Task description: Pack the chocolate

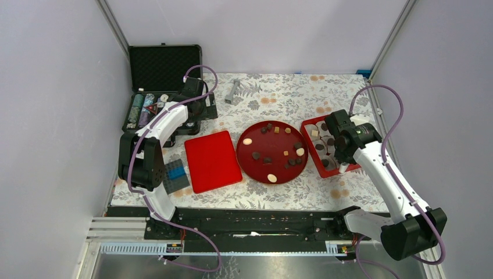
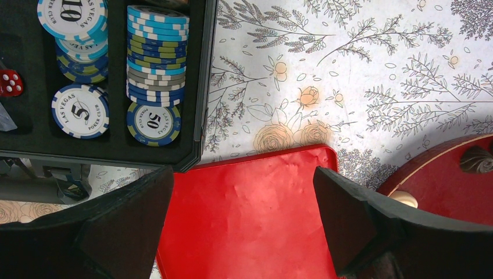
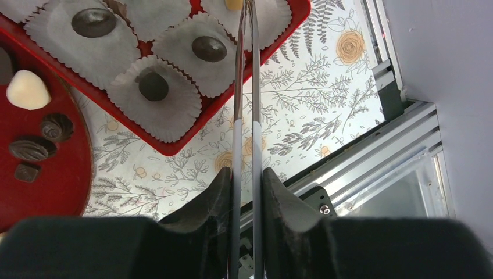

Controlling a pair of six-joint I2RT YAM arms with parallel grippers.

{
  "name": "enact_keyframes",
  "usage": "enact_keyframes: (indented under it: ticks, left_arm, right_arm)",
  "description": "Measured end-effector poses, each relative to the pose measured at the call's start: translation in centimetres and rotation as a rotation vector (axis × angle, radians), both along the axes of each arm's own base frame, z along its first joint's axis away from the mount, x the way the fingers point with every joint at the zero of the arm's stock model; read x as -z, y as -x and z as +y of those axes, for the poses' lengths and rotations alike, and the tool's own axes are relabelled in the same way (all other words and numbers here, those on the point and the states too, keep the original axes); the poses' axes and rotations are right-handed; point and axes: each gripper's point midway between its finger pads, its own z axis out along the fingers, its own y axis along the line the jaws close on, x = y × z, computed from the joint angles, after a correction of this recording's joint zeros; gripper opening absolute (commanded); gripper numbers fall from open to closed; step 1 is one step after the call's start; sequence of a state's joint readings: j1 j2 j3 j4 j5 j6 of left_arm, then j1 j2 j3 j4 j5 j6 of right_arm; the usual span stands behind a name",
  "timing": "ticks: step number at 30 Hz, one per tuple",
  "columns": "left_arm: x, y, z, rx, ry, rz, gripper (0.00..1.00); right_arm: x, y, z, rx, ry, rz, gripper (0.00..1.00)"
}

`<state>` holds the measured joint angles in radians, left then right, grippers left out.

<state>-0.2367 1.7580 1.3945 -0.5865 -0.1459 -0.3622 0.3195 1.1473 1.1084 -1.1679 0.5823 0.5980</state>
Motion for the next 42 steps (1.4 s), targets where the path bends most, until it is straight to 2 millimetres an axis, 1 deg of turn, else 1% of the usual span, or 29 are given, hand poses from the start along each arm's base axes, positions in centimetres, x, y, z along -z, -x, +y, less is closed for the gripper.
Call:
enact_keyframes:
  ticks: [3,6,9,10,11,13,16,18,19,24,27,29,31,35,38,42]
  left_arm:
    - [0.0,0.0,0.0,-0.001,0.0,0.0,0.99]
    - [0.0,0.0,0.0,0.0,0.001,0.0,0.99]
    - [-0.1,0.0,0.0,0.0,0.003,-0.001,0.99]
    - [-0.1,0.0,-0.1,0.001,0.005,-0.001,0.99]
    - [-0.1,0.1,-0.1,0.002,0.009,-0.001,0.99]
    - [-0.2,0.3,-0.2,0.004,0.019,-0.002,0.99]
    - [-0.2,1.2,-0.4,0.006,0.036,0.006,0.99]
    - [-0.3,1.8,-0.4,0.005,0.048,0.006,0.99]
    - [-0.4,2.2,-0.4,0.004,0.053,0.008,0.99]
    - [-1.0,3.5,-0.2,0.006,0.063,-0.001,0.99]
    - [-1.6,4.2,-0.1,0.007,0.067,-0.013,0.99]
    - [-2.0,4.6,0.1,0.007,0.068,-0.024,0.99]
    - [-2.5,4.8,0.1,0.006,0.07,-0.036,0.99]
    - [-3.0,5.3,0.2,0.007,0.072,-0.049,0.99]
    - [-3.1,5.6,0.3,0.006,0.072,-0.049,0.99]
    - [-3.2,6.2,0.5,0.004,0.068,-0.044,0.99]
  right_arm:
    - [-0.7,-0.5,0.4,-0.027,-0.017,-0.012,0.04]
    - [-2.0,-2.0,1.5,-0.064,-0.066,-0.069,0.03]
    - [-3.7,-4.8,3.2,-0.111,-0.127,-0.144,0.03]
    - [-4.1,-5.9,3.9,-0.13,-0.146,-0.17,0.03]
    - [-4.5,-7.5,4.8,-0.154,-0.166,-0.2,0.03]
    - [-4.5,-9.8,6.0,-0.186,-0.189,-0.234,0.03]
    - [-3.7,-13.4,8.0,-0.231,-0.204,-0.264,0.04]
    - [-2.8,-15.9,9.4,-0.255,-0.211,-0.278,0.05]
    - [-2.1,-17.6,10.4,-0.273,-0.222,-0.288,0.06]
    - [0.1,-22.9,13.2,-0.336,-0.245,-0.315,0.07]
    - [1.3,-26.1,15.6,-0.413,-0.293,-0.339,0.08]
    - [1.8,-27.0,16.9,-0.458,-0.325,-0.342,0.09]
    - [2.6,-28.7,19.2,-0.553,-0.381,-0.338,0.1]
    - [3.7,-31.1,21.9,-0.686,-0.41,-0.342,0.14]
    - [4.8,-32.1,22.6,-0.769,-0.391,-0.333,0.16]
    - [6.6,-33.4,23.0,-0.873,-0.33,-0.309,0.18]
